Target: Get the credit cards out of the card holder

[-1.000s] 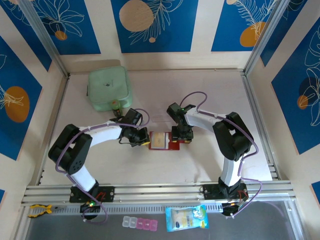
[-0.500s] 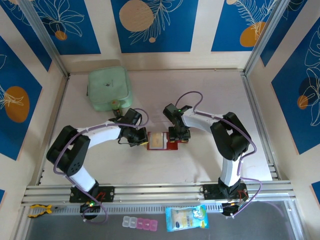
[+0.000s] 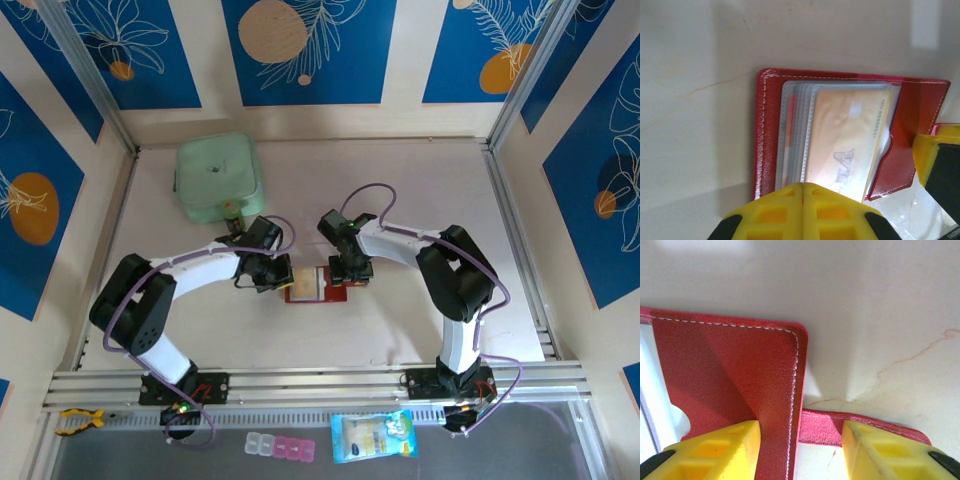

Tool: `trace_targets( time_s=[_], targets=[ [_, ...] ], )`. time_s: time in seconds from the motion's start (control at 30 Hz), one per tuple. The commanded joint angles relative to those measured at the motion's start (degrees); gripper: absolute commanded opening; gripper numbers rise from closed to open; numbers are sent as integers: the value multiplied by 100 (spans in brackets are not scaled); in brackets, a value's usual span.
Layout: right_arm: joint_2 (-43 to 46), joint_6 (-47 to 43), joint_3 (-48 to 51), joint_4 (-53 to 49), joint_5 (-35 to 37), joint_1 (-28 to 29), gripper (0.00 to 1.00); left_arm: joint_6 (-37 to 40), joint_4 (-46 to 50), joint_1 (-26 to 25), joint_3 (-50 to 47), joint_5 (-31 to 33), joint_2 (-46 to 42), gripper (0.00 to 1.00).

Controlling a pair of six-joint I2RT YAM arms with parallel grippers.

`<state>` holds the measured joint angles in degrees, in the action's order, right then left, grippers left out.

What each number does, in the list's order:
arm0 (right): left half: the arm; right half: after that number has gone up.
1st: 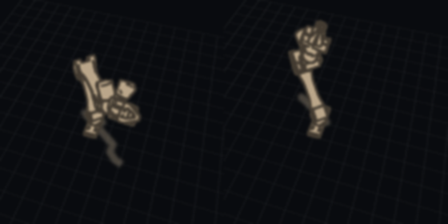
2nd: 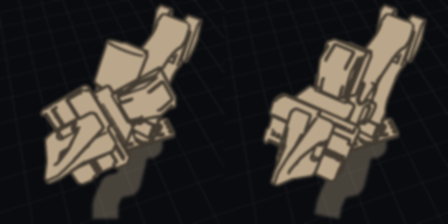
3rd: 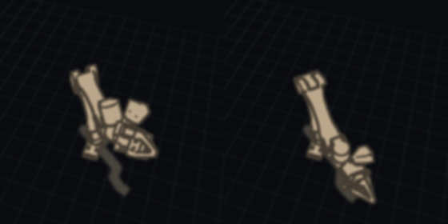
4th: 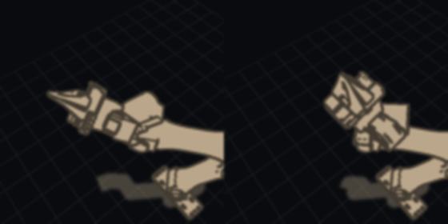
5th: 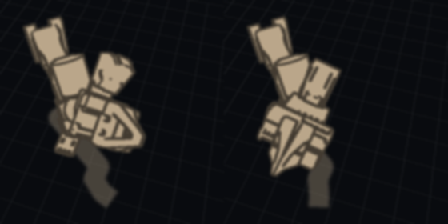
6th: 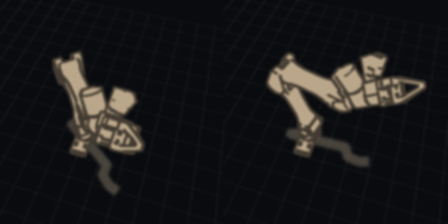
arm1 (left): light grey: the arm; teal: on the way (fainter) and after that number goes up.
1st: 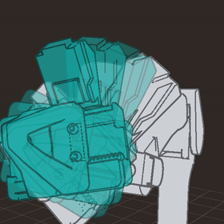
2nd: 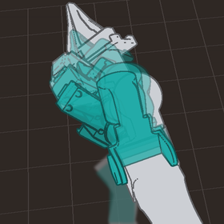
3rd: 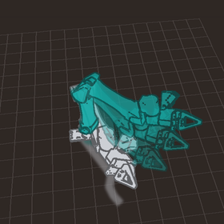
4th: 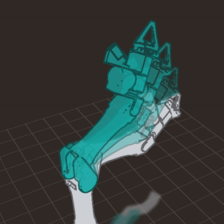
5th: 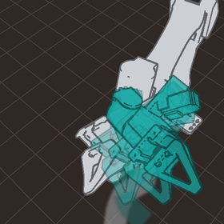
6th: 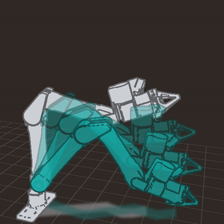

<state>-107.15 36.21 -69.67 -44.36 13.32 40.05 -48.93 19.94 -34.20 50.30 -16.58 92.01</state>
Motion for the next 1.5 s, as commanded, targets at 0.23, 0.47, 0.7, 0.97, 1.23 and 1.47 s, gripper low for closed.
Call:
trace_targets(
  time_s=[0.23, 0.47, 0.7, 0.97, 1.23, 1.47],
  targets=[
    [129, -60, 202, -512, 484, -137, 48, 155, 157, -8, 85, 142, -60, 6],
    [62, -105, 108, -481, 485, -138, 48, 94, -208, -5, 56, -155, 6, 6],
    [542, -88, -112, -500, 247, -173, 48, 123, -209, -8, 195, -211, 42, 6],
    [1010, 102, -257, -370, -315, -169, 47, 94, -377, -51, 317, -440, 158, 6],
    [1104, 279, 141, 789, -1825, -183, 43, 21, -538, -155, 379, -624, 380, 5],
    [893, 437, 359, 1254, -2301, -234, 40, 126, -222, -193, 497, -562, 527, 4]
  ],
)
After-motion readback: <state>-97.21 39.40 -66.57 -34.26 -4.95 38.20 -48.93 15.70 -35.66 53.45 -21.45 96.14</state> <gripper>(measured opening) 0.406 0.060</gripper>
